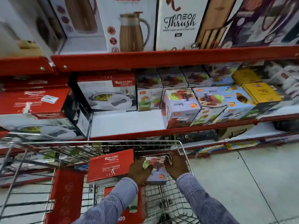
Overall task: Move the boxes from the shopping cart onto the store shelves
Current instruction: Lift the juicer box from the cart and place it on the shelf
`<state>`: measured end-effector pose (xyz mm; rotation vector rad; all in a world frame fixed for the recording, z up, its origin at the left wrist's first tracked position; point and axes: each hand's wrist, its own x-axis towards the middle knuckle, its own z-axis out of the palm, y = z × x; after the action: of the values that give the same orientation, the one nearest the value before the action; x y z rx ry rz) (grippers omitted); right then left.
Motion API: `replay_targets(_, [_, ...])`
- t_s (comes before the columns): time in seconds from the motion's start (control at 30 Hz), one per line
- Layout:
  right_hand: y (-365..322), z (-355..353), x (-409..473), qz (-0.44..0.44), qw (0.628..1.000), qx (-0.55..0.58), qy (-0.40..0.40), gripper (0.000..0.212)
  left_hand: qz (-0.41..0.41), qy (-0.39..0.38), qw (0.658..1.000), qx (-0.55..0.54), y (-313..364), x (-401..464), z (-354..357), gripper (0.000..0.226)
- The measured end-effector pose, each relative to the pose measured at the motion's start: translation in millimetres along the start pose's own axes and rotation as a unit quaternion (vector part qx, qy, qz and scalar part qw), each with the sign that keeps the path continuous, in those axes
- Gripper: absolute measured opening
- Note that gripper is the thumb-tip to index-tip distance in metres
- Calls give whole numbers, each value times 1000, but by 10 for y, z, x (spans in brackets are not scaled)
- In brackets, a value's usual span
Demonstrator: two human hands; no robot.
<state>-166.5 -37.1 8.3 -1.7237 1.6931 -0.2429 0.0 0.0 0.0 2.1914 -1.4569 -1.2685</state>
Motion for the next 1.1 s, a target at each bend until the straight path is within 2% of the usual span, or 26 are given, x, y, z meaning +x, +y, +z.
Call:
replay_targets(0.13, [164, 133, 90, 154, 981, 35, -109, 49, -83, -55, 994, -39, 121, 104, 159, 33])
replay_targets(0.2, [211, 211, 113, 202, 966, 44, -153, 49, -121, -75, 987, -78, 136, 118, 235, 33])
replay_targets(0.27, [249, 277, 133, 213, 959, 65, -177, 45, -159, -84, 979, -95, 98, 141, 296, 42])
replay_targets(0.37, [377, 380, 212, 216, 956, 102, -170, 34, -193, -86, 970, -121, 82, 207, 327, 54])
replay_targets(0.47, [511, 441, 276, 205, 955, 121, -179, 29, -208, -78, 968, -121, 158, 180, 305, 53])
replay_targets(0.6, [715, 423, 336, 214, 946, 206, -129, 24, -179, -44, 972, -142, 247, 92, 224, 23])
replay_targets(0.7, [343, 7, 111, 189, 953, 228, -65, 27, -123, 1, 983, -140, 381, -84, -13, 16])
replay_targets(0.83, [-20, -463, -153, 107, 969, 218, 35, 23, -8, 56, 991, -119, 598, -452, -434, 25])
replay_targets(0.97, [-342, -850, -256, 58, 965, 244, 82, 12, 27, 92, 973, -212, 757, -763, -821, 5])
replay_targets(1.03, [-503, -1010, -295, 49, 952, 287, 90, 8, 40, 106, 964, -239, 806, -843, -1000, 15])
replay_targets(1.1, [-677, -1161, -339, 32, 941, 324, 95, 6, 52, 129, 957, -254, 903, -941, -1194, 37])
